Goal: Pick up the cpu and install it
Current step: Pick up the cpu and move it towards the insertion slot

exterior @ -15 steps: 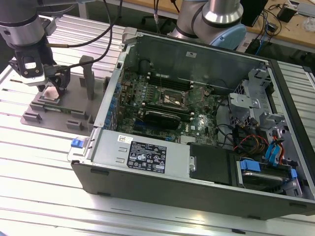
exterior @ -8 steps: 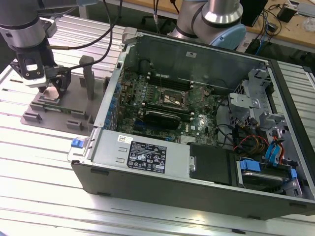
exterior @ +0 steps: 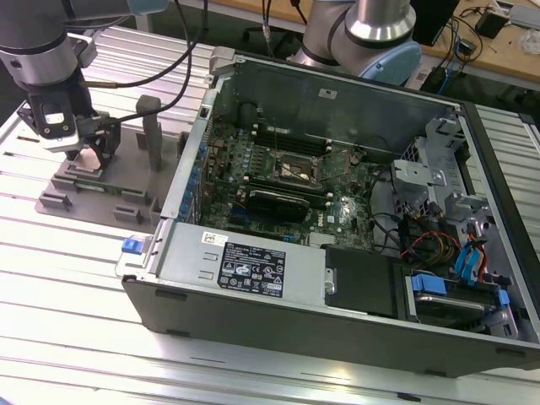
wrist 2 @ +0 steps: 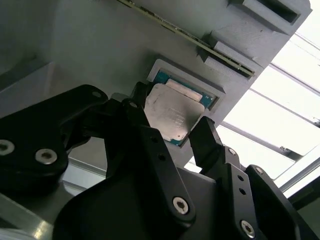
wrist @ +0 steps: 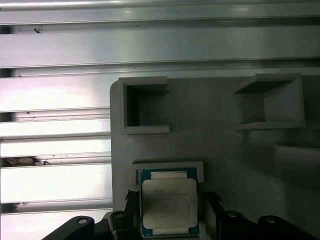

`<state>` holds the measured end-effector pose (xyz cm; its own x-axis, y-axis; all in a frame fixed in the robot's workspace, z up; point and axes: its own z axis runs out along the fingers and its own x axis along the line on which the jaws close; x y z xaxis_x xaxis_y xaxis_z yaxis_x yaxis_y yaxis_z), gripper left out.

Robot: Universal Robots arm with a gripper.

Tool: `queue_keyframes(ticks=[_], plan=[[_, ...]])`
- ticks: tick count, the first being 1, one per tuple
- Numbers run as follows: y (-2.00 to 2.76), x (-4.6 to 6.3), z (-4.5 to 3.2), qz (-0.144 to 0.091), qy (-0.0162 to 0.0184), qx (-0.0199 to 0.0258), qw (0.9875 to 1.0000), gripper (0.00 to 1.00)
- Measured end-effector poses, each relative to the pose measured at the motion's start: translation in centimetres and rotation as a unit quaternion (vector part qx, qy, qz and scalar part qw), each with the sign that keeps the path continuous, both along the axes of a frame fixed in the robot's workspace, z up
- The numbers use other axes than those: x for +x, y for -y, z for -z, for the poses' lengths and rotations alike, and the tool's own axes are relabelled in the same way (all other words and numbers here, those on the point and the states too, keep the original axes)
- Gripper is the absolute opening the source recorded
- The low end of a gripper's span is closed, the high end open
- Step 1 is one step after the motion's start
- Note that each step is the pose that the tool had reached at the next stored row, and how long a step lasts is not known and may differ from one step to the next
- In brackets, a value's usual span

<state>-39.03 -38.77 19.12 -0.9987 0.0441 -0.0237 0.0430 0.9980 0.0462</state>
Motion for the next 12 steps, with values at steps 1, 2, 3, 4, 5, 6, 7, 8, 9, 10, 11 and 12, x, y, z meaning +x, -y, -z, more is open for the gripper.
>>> queue_keyframes(ticks=[1,2,3,4,5,6,7,8,9,10,11,12], plan=[[0.0,-0.01,0.08,0.0,0.0,0.0,1.0,0.62],[0.0,-0.01,0.17,0.0,0.0,0.0,1.0,0.62],[0.0,-0.02,0.21,0.0,-0.0001,0.0,1.0,0.62],[0.0,-0.02,0.23,0.0,-0.0002,-0.0001,1.0,0.62],[-0.01,-0.01,0.31,-0.001,0.0001,0.0002,1.0,0.62],[-0.01,-0.02,0.37,-0.001,0.0,0.0005,1.0,0.62],[-0.02,-0.02,0.39,-0.001,-0.0001,0.0007,1.0,0.62],[-0.01,-0.02,0.38,-0.001,-0.0002,0.0007,1.0,0.62],[-0.01,-0.02,0.39,-0.001,-0.0001,0.0007,1.0,0.62],[-0.01,-0.02,0.4,-0.001,0.0,0.0008,1.0,0.62],[-0.01,-0.02,0.41,-0.001,0.0,0.0009,1.0,0.62],[-0.01,-0.01,0.41,-0.001,0.0,0.0009,1.0,0.62]])
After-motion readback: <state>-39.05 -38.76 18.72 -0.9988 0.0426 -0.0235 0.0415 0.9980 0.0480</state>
